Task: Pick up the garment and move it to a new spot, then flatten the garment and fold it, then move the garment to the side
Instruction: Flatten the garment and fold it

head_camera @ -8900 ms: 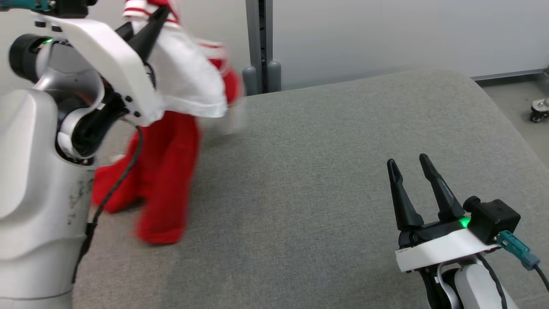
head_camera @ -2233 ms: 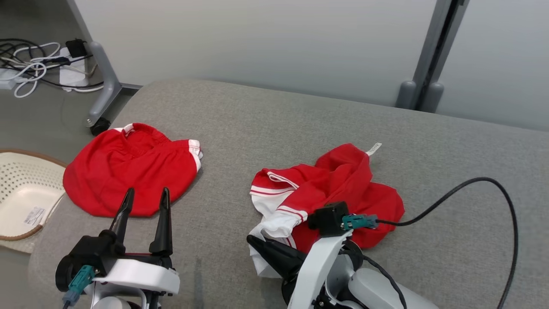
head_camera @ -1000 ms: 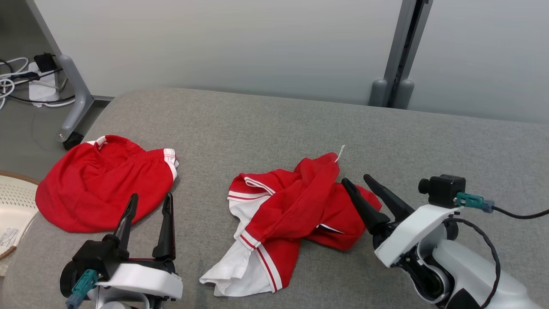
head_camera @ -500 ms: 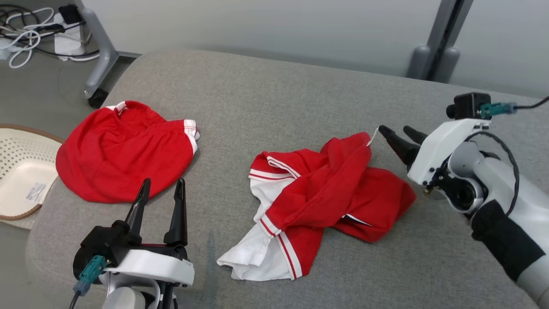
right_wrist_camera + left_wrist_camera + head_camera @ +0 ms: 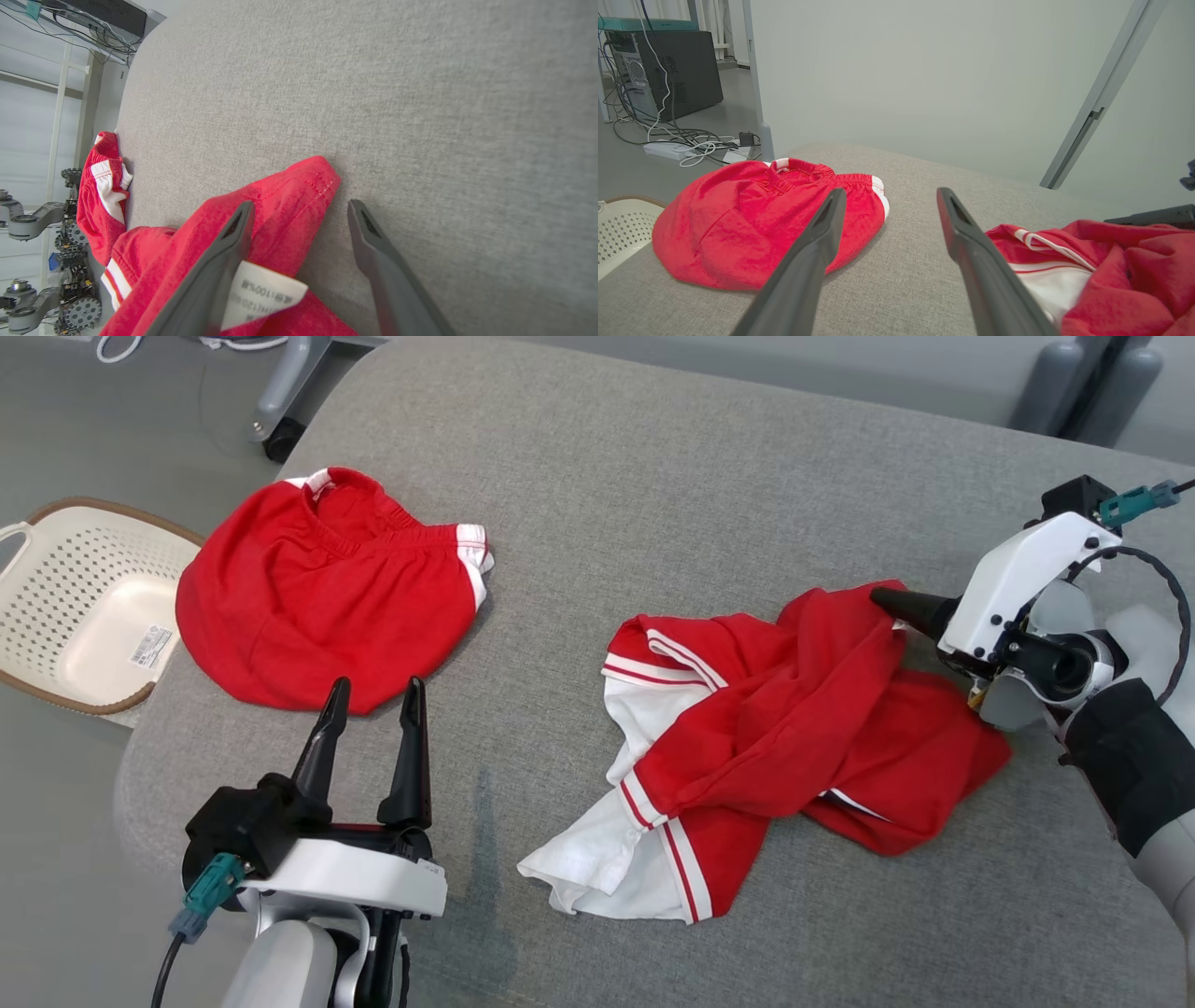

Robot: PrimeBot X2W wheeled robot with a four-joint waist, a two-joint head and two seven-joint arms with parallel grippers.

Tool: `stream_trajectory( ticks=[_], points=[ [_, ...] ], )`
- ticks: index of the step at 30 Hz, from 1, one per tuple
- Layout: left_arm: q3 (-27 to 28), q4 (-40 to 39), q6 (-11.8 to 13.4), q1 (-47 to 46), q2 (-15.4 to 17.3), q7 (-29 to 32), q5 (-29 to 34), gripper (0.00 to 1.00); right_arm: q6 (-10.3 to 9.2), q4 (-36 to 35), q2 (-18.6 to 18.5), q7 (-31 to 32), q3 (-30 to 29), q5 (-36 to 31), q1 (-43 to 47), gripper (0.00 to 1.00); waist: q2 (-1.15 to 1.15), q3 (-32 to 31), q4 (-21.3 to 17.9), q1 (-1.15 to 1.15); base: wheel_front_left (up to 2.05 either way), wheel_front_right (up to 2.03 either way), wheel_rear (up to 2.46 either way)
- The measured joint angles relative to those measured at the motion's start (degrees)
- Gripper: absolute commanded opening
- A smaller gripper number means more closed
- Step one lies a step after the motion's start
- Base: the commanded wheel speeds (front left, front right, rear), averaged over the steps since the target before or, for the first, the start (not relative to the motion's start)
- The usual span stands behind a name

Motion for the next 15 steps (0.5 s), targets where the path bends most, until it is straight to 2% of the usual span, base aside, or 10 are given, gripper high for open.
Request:
stream_trajectory(
  ticks=[4,7,8,9,10,15],
  points=[
    [-0.5,0.0,0.5,-0.4,0.0,0.0,-0.4,1.0,0.01,1.6,0.9,4.9,-0.9,2.3,-0.2,1.0,0.0,1.0,1.2,0.0,0.0,0.0,0.0],
    [-0.5,0.0,0.5,-0.4,0.0,0.0,-0.8,1.0,0.02,2.1,1.3,5.8,-0.9,2.4,-0.6,1.0,0.0,1.2,1.5,0.0,0.0,0.0,0.0],
    [-0.5,0.0,0.5,-0.4,0.0,0.0,-0.8,1.0,0.02,2.2,1.4,5.8,-1.2,2.7,-0.6,0.75,0.0,1.2,1.5,0.0,0.0,0.0,0.0],
    [-0.5,0.0,0.6,-0.4,0.0,0.0,-0.8,1.0,0.01,2.1,1.5,5.8,-1.3,2.9,-0.6,0.22,0.0,1.2,1.6,0.0,0.0,0.0,0.0],
    [-0.5,0.0,0.6,-0.4,0.0,0.0,-0.8,1.0,0.01,2.0,1.6,5.8,-1.2,2.9,-0.6,0.0,0.0,1.2,1.6,0.0,0.0,0.0,0.0],
    [-0.2,0.1,1.0,-0.5,0.0,0.0,-0.7,1.0,0.0,-0.1,1.6,3.0,-1.0,2.5,-0.5,0.0,0.0,0.7,1.0,0.0,0.0,0.0,0.0]
  ],
)
